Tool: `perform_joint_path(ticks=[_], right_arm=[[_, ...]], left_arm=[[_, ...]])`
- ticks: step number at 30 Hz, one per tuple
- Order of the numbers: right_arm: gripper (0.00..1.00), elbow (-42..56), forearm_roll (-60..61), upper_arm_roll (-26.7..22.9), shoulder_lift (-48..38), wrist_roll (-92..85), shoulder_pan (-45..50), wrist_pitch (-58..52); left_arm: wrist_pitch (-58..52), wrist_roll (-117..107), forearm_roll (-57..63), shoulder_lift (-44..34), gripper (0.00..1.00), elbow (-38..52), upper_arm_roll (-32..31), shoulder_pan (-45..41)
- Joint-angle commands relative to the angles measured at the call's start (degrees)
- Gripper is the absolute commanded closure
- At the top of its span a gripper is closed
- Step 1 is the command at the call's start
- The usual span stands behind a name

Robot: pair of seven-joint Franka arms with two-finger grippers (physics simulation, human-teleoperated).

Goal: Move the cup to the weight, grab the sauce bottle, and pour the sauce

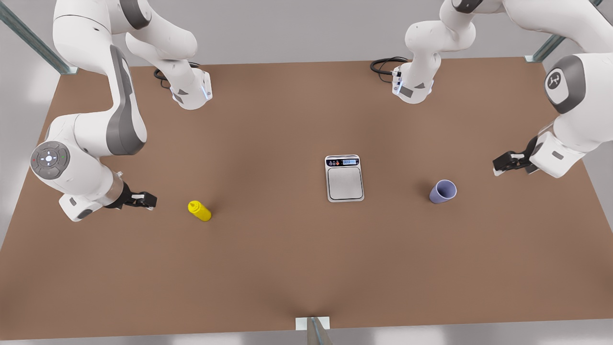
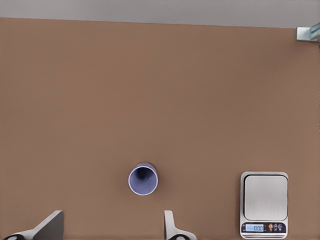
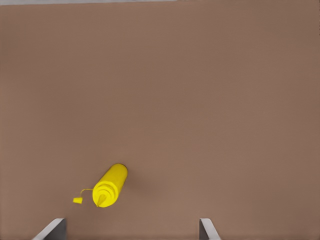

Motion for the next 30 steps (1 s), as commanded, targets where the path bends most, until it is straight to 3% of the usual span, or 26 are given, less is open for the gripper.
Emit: perform_joint_path(ticks=[1,3,6,10,12,14,20,24,28,29,30], right_arm=[[0.0,0.0,0.3,0.0,0.7,0.0,-0.3,0.1],[0.0,1.8,0.5,0.0,2.6,-3.3,-1.7,0.4],[0.0,1.6,0.2,0.3,2.6,-10.7,-1.2,-1.8],[0.0,3.3,5.4,0.3,3.4,-11.3,-1.5,-3.0],[0.0,3.4,14.2,0.2,3.5,-23.0,-2.6,-3.3],[0.0,3.7,23.3,0.1,6.2,-50.4,-6.2,-2.5],[0.0,3.5,54.5,0.0,22.1,-106.7,-16.9,-2.8],[0.0,2.6,56.0,0.0,26.3,-124.6,-21.7,-4.9],[0.0,-9.6,55.6,0.4,25.7,-138.1,-28.1,-6.2],[0.0,-12.9,55.6,0.4,25.7,-141.1,-29.5,-6.2],[0.0,-16.4,55.6,0.4,25.7,-143.5,-31.0,-6.0]], left_arm=[[0.0,0.0,-0.1,0.0,0.0,-0.5,0.0,0.0],[0.4,-0.1,0.4,0.9,0.0,-4.7,-0.1,-0.9],[20.1,0.0,0.3,-0.2,0.0,-24.3,0.4,-0.5],[36.1,-0.1,-0.1,-1.8,0.0,-38.5,0.8,0.8],[37.1,-0.1,-0.1,-0.7,0.0,-40.0,0.7,1.2],[37.1,0.1,0.0,1.1,0.0,-40.5,0.7,2.0],[37.1,0.1,0.0,5.5,0.0,-41.1,0.7,2.8],[37.2,0.1,0.0,7.8,0.0,-41.1,0.7,2.8],[38.3,0.2,0.1,10.4,0.0,-41.1,0.7,2.8],[38.3,0.2,0.2,10.5,0.05,-41.1,0.7,2.8],[38.3,0.2,0.2,10.5,0.19,-41.1,0.6,2.8]])
